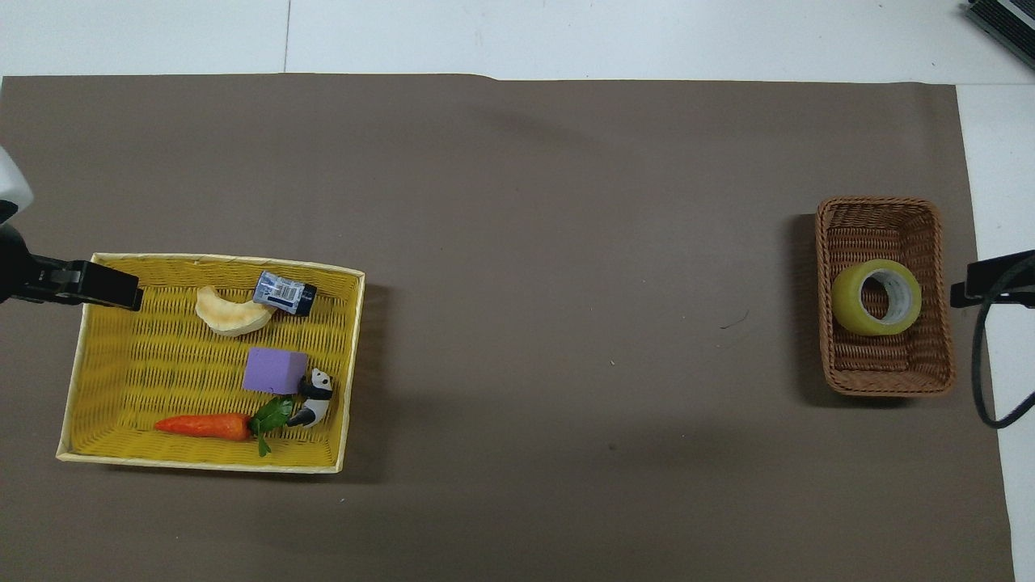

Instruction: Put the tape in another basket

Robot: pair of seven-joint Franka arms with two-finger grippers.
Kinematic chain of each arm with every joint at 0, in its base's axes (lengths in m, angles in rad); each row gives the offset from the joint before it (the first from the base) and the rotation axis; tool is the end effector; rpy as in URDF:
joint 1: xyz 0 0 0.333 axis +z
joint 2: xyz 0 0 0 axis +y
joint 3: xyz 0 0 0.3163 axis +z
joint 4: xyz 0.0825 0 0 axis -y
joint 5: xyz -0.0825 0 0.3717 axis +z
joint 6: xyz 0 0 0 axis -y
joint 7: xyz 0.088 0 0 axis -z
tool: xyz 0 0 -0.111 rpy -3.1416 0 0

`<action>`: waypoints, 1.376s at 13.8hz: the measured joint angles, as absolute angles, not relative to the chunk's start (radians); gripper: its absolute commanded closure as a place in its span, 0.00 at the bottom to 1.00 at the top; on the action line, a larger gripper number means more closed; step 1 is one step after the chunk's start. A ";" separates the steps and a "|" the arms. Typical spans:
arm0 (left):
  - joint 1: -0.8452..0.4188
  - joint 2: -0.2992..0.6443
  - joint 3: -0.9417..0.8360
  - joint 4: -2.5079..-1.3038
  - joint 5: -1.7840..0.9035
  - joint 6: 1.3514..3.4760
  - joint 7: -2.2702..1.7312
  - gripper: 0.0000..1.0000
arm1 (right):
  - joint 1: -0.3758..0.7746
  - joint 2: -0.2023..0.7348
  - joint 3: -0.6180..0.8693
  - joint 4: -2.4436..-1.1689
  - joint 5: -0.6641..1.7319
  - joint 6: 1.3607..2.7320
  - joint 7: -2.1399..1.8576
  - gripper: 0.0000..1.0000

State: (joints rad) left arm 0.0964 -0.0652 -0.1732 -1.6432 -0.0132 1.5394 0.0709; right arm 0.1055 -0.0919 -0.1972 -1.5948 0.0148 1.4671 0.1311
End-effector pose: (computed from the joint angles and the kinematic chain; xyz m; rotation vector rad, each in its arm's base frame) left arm 0.5161 -0.0443 0.6190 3.1306 -0.2309 -0.0621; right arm 0.5005 -0.0495 0.6481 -3.0902 0.3419 0.0594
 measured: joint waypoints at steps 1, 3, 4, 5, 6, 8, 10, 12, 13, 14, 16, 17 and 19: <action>0.096 -0.066 -0.173 -1.643 -0.013 1.539 0.071 0.00 | 0.106 -0.099 -0.194 -1.591 0.015 1.455 0.131 0.00; 0.096 -0.066 -0.173 -1.643 -0.013 1.539 0.071 0.00 | 0.106 -0.113 -0.181 -1.589 0.015 1.449 0.131 0.00; 0.096 -0.066 -0.173 -1.643 -0.013 1.539 0.071 0.00 | 0.106 -0.117 -0.175 -1.589 0.015 1.449 0.131 0.00; 0.096 -0.066 -0.173 -1.643 -0.013 1.539 0.071 0.00 | 0.106 -0.118 -0.171 -1.589 0.014 1.449 0.130 0.00; 0.096 -0.066 -0.173 -1.643 -0.013 1.539 0.071 0.00 | 0.106 -0.118 -0.170 -1.589 0.014 1.449 0.127 0.00; 0.096 -0.066 -0.173 -1.643 -0.013 1.539 0.071 0.00 | 0.106 -0.118 -0.170 -1.590 0.009 1.449 0.108 0.00; 0.096 -0.066 -0.173 -1.643 -0.013 1.539 0.071 0.00 | 0.106 -0.118 -0.170 -1.592 -0.003 1.449 0.094 0.00; 0.096 -0.066 -0.173 -1.643 -0.013 1.539 0.071 0.00 | 0.106 -0.118 -0.167 -1.595 -0.006 1.450 0.093 0.00; 0.096 -0.066 -0.173 -1.643 -0.013 1.539 0.071 0.00 | 0.106 -0.118 -0.165 -1.595 -0.006 1.450 0.093 0.00; 0.096 -0.066 -0.173 -1.643 -0.013 1.539 0.071 0.00 | 0.106 -0.118 -0.163 -1.595 -0.006 1.450 0.093 0.00; 0.096 -0.066 -0.173 -1.643 -0.013 1.539 0.071 0.00 | 0.106 -0.118 -0.163 -1.595 -0.006 1.450 0.093 0.00; 0.096 -0.066 -0.173 -1.643 -0.013 1.539 0.071 0.00 | 0.106 -0.118 -0.163 -1.595 -0.007 1.451 0.093 0.00; 0.096 -0.066 -0.173 -1.643 -0.013 1.539 0.071 0.00 | 0.106 -0.118 -0.163 -1.595 -0.013 1.459 0.093 0.00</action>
